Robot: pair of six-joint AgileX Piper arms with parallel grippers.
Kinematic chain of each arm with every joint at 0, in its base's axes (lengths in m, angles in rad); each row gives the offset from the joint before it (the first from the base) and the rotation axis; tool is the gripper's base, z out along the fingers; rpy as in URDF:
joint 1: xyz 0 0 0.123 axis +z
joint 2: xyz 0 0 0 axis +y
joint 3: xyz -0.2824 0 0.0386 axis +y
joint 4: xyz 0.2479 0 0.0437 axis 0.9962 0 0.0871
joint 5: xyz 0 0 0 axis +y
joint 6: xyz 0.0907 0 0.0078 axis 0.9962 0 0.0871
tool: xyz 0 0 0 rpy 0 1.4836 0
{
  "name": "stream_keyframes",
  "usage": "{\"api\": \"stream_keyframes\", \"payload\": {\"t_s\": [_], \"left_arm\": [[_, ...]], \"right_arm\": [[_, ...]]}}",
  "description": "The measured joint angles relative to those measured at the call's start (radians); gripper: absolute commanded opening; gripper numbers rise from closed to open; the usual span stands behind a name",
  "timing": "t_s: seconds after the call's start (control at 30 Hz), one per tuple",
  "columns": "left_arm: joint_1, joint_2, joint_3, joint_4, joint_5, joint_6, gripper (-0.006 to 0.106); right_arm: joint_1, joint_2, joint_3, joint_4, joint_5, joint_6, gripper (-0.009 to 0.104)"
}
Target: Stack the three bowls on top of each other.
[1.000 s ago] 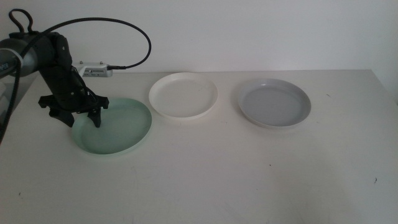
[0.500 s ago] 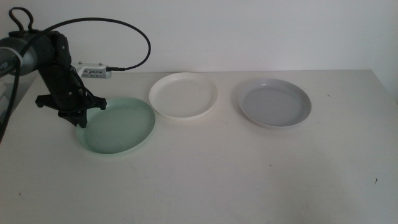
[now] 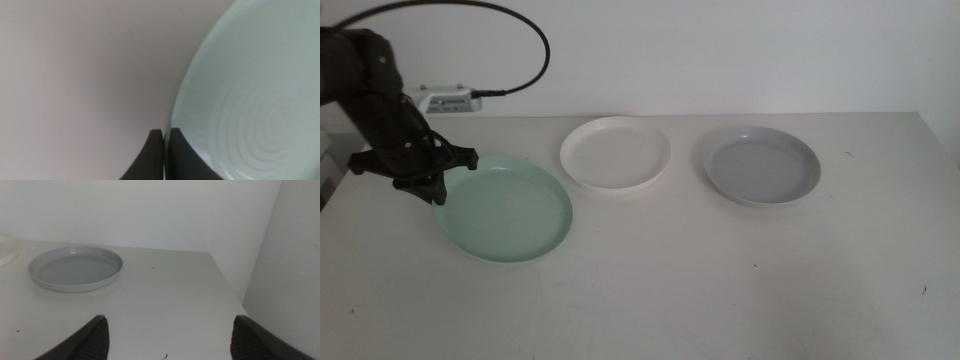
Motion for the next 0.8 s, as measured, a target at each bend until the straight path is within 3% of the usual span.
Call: {"api": "stream_keyframes", "payload": {"t_s": [0.2,0.8], "left_arm": [[-0.034,-0.164,0.143,-0.075,-0.018,0.000,0.000],[-0.469,-0.138,0.170,-0.108,-0.164,-0.149,0.000]], "right_arm": [[0.000,0.000,0.000,0.000,0.000,0.000,0.062],[0.000,0.000,0.000,0.000,0.000,0.000,0.062]]}}
